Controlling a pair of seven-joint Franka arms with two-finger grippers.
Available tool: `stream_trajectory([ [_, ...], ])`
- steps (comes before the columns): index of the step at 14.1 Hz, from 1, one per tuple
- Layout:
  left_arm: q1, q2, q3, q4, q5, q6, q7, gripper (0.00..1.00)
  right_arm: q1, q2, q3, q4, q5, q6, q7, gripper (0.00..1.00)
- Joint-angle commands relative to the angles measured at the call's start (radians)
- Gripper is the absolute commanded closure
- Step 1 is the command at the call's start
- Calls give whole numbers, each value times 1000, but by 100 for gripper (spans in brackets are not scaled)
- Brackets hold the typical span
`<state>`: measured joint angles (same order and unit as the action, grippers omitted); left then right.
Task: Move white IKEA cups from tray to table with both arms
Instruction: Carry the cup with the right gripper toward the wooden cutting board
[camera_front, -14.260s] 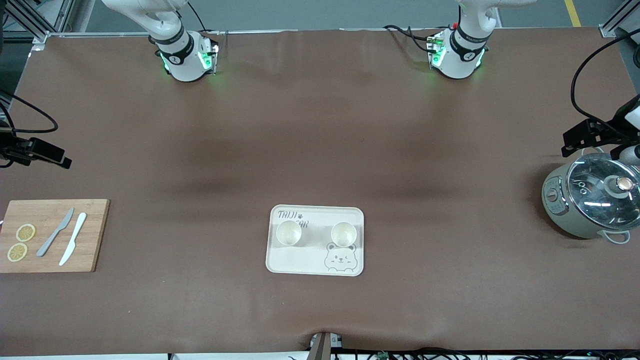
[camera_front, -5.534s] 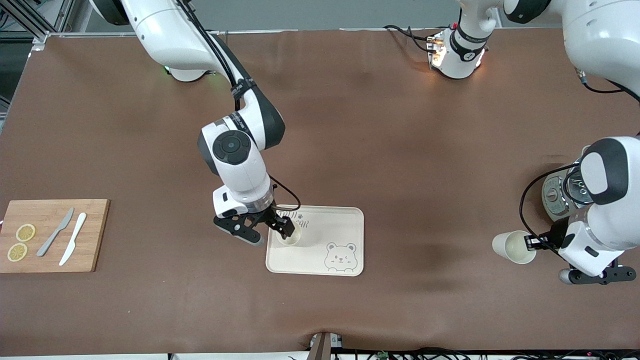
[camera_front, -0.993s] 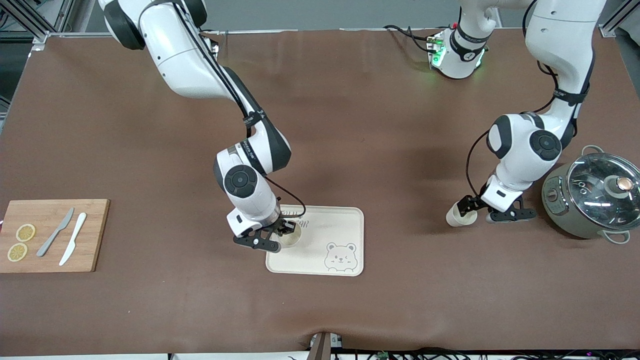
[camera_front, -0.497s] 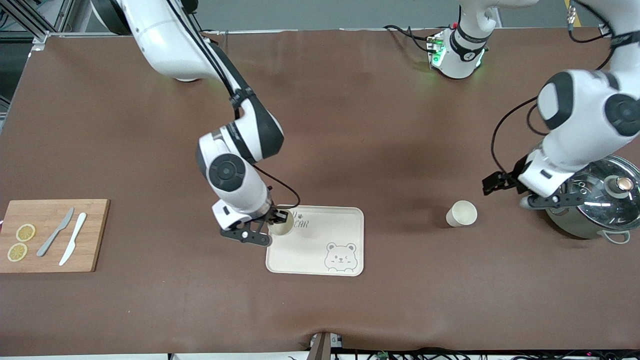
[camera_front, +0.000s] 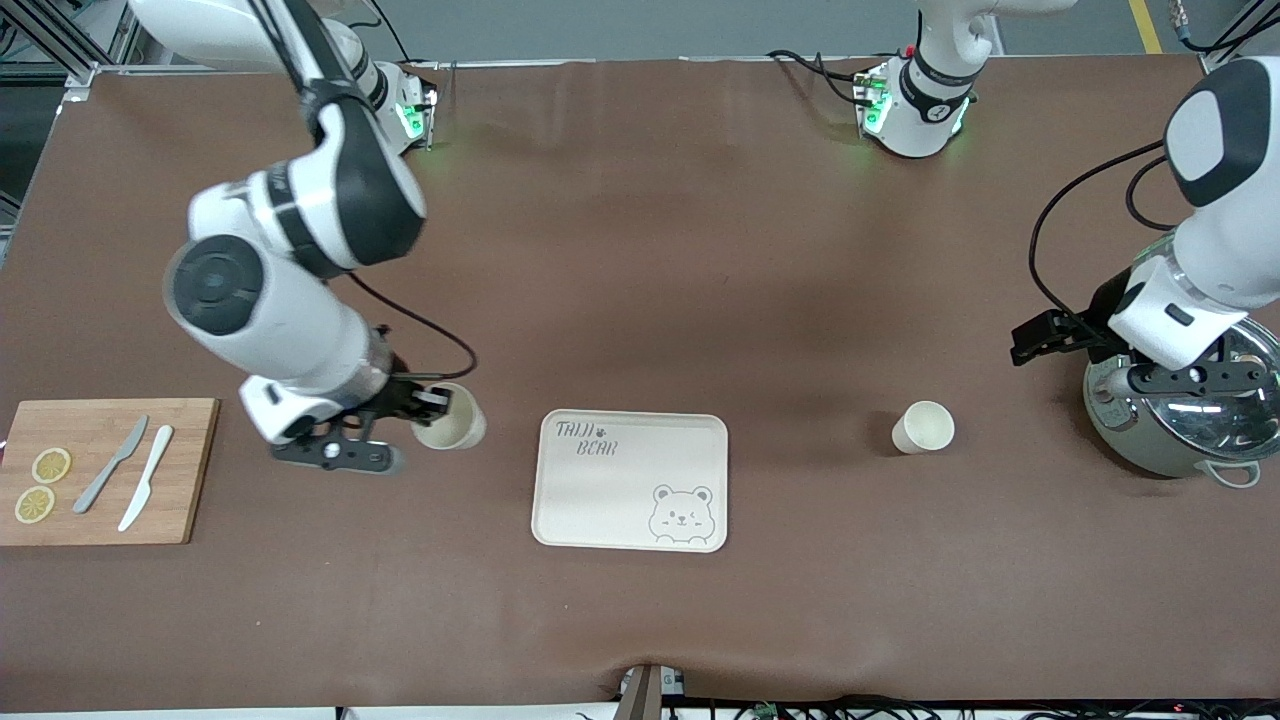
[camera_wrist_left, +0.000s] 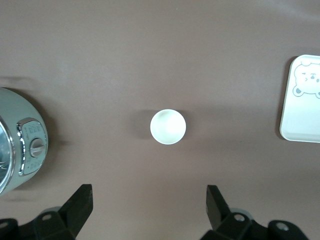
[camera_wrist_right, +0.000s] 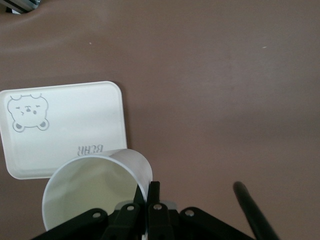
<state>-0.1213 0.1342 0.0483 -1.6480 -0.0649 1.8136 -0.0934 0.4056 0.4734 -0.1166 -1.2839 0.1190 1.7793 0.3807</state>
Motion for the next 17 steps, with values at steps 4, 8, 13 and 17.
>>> stream_trajectory([
  [4,17,-22,13,79,22,-63,20,0,-143,-79,12,-71,21,-54,-242,100],
  [8,17,-28,19,103,20,-69,24,0,-217,-111,11,-116,18,-66,-359,100],
  [13,14,-31,9,186,20,-155,26,0,-293,-147,9,-184,7,-54,-520,100],
  [17,5,-33,2,194,19,-172,24,0,-309,-180,9,-293,-24,30,-556,100],
])
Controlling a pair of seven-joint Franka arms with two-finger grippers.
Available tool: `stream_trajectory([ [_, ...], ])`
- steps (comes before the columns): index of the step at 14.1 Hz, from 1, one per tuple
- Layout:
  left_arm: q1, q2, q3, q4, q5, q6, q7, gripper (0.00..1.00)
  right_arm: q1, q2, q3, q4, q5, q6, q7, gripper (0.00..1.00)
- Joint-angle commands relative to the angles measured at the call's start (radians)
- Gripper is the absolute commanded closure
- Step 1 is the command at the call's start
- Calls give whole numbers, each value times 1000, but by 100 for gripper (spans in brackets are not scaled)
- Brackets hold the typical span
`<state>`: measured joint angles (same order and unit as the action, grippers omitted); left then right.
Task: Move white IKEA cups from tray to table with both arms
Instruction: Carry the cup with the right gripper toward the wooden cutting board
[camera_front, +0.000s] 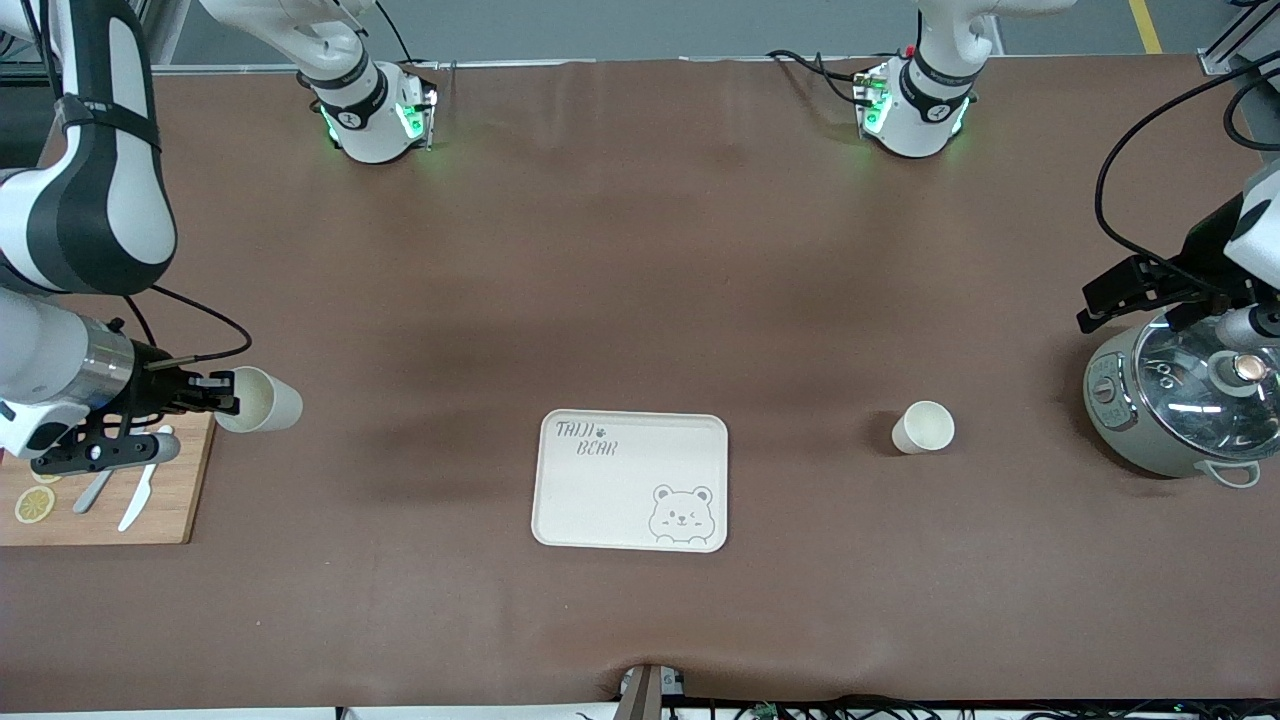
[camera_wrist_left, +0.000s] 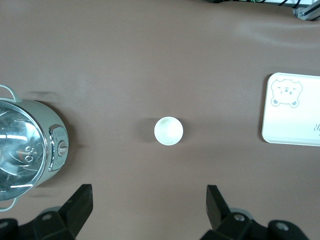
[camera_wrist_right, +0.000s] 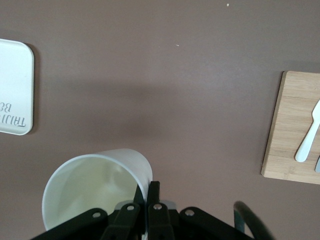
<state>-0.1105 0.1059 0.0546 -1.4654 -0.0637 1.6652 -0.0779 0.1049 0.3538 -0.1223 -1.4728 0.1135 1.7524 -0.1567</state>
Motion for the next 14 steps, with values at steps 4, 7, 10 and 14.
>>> stream_trajectory([
  [4,-6,-3,-6,48,12,-53,3,0,-8,-96,15,-234,-34,192,-20,100],
  [7,-6,-3,-2,62,10,-68,1,0,-17,-95,15,-280,-58,246,-21,100],
  [10,3,-6,-7,62,5,-71,0,0,-19,-91,15,-369,-60,364,-20,100],
  [14,2,-8,-1,62,5,-79,-3,0,-20,-81,15,-417,-60,455,-20,100],
])
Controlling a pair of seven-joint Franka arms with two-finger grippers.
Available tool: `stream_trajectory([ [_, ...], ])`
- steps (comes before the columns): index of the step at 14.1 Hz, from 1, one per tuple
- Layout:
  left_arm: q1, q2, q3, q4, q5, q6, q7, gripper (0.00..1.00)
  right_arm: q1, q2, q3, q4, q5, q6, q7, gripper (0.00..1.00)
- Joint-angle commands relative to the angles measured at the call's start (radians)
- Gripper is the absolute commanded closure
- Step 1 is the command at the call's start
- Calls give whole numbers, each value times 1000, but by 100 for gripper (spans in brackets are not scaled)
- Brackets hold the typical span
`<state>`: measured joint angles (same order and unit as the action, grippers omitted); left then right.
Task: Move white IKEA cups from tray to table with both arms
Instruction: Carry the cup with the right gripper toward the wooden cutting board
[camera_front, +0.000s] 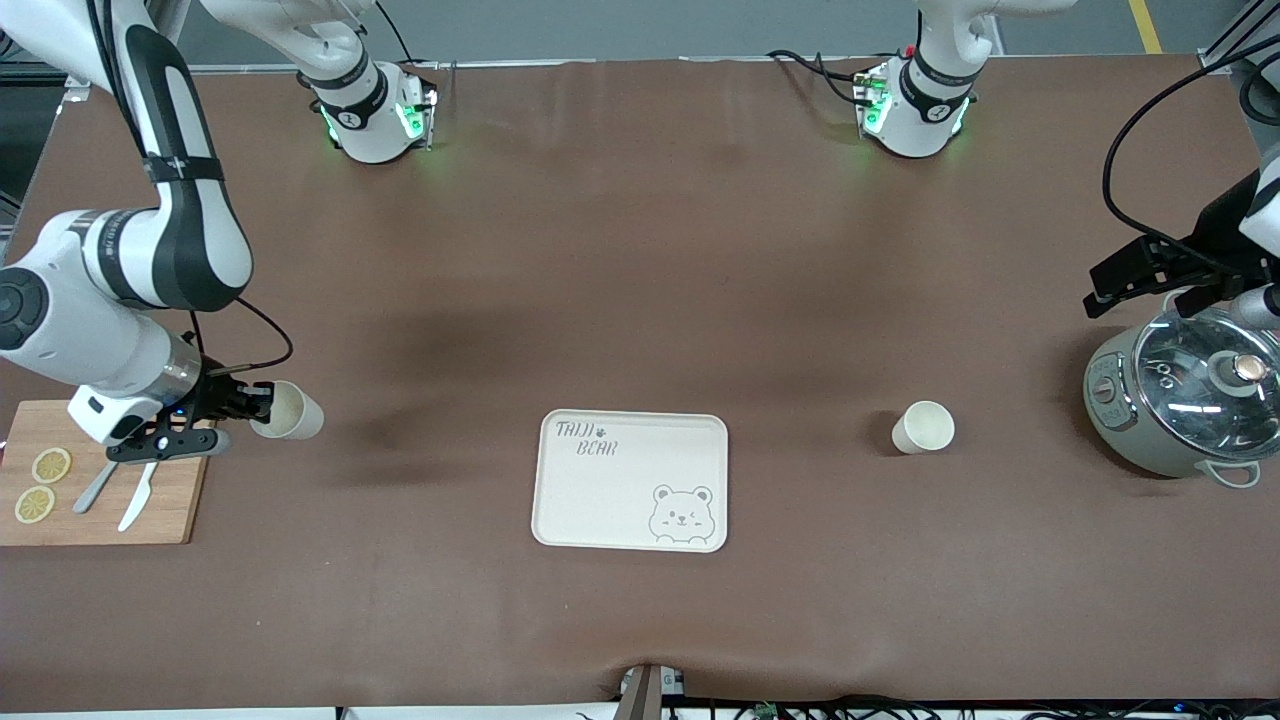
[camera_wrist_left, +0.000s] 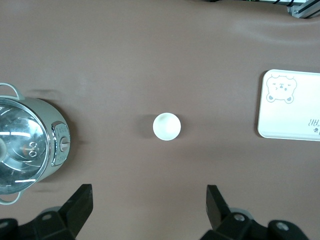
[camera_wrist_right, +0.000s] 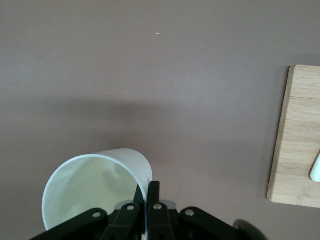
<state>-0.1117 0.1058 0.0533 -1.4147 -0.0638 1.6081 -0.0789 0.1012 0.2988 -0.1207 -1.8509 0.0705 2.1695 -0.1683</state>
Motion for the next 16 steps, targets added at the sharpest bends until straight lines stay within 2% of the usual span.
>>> stream_trajectory([
  [1,7,-6,2,11,7,-22,1,0,-18,-21,13,-53,-17,68,-7,100],
  [2,24,-2,-1,11,7,-22,5,0,-26,-12,13,-71,-17,108,-7,100],
  [4,82,2,-68,11,9,-22,5,0,-29,2,13,-106,-15,182,-2,100],
  [5,90,2,-78,11,10,-22,7,0,-29,8,13,-117,-14,209,4,100],
  [16,52,3,-69,11,15,-20,-9,0,-37,141,18,-123,14,377,36,100],
])
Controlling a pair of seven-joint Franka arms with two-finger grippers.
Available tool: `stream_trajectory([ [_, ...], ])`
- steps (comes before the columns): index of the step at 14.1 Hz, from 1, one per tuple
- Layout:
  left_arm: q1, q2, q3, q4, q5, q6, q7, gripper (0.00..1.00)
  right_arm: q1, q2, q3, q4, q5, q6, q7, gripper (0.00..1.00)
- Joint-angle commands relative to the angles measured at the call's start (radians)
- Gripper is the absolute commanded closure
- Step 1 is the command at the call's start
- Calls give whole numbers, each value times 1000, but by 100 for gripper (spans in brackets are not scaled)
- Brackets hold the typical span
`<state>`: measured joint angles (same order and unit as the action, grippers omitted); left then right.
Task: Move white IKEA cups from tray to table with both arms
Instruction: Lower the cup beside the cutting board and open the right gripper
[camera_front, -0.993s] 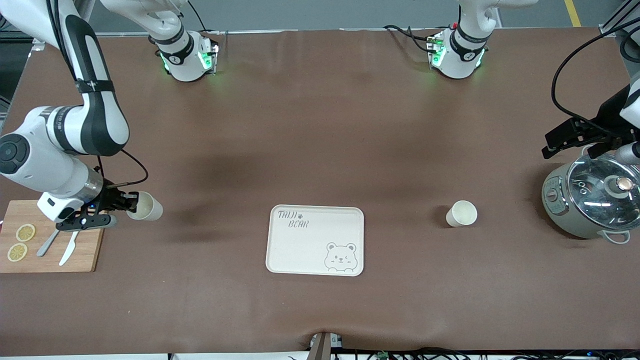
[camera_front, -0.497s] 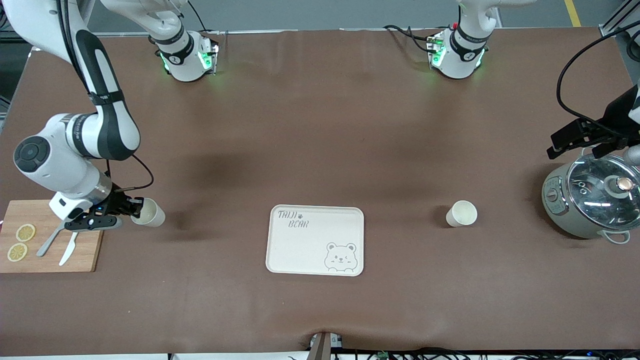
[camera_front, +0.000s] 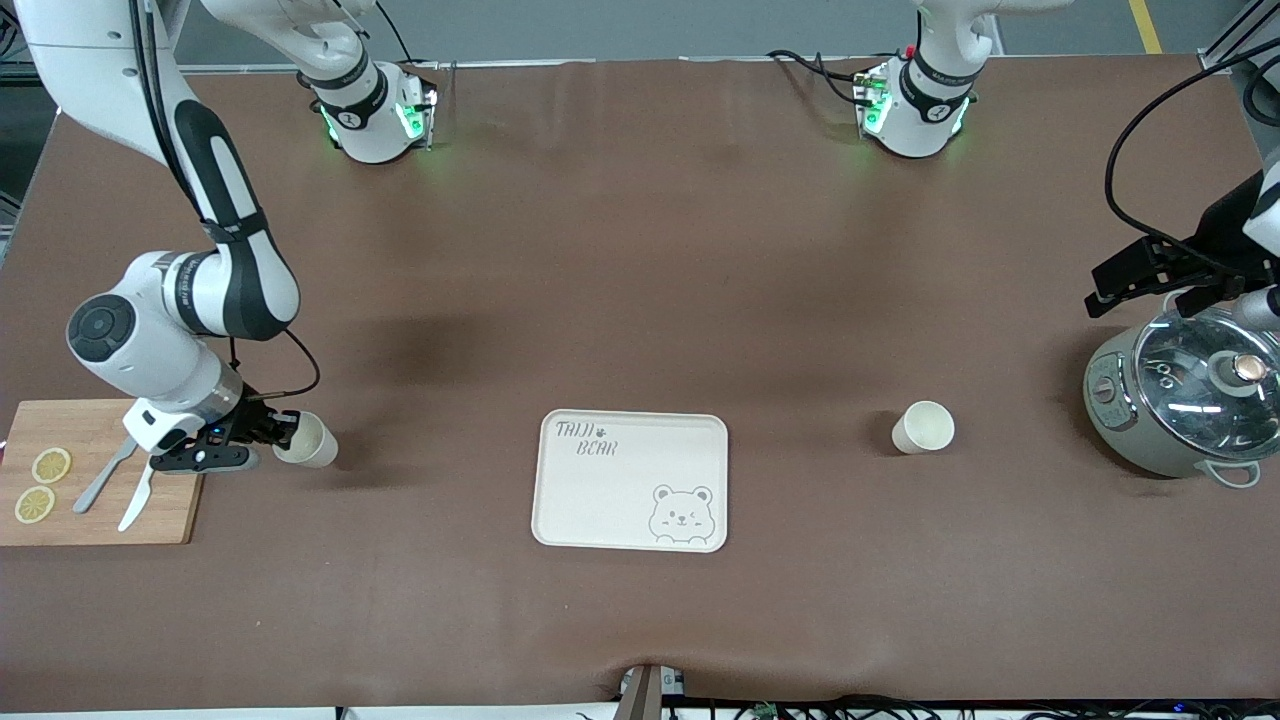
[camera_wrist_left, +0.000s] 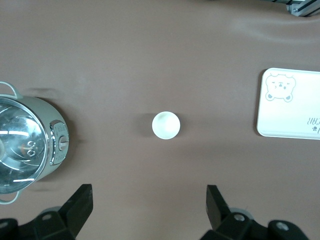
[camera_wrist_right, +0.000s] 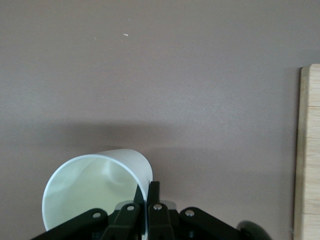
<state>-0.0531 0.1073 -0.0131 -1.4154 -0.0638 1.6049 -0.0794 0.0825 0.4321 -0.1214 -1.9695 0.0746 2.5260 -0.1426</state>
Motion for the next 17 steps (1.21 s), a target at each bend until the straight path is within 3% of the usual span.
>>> stream_trajectory([
  [1,-7,2,-2,12,15,-17,-8,0,-17,16,19,-6,16,37,11,100],
  [6,-14,2,-2,12,15,-17,-3,0,-14,45,20,-6,17,74,11,100],
  [10,-37,11,-4,4,116,-20,65,0,-15,57,20,-8,17,97,11,100],
  [13,-44,23,-4,1,122,-25,72,0,-15,59,22,-8,17,99,12,98],
  [15,-45,28,-7,1,122,-39,75,0,-15,59,22,-6,17,97,12,72],
  [17,-47,34,-8,1,121,-54,84,0,-17,59,22,-6,17,93,11,34],
])
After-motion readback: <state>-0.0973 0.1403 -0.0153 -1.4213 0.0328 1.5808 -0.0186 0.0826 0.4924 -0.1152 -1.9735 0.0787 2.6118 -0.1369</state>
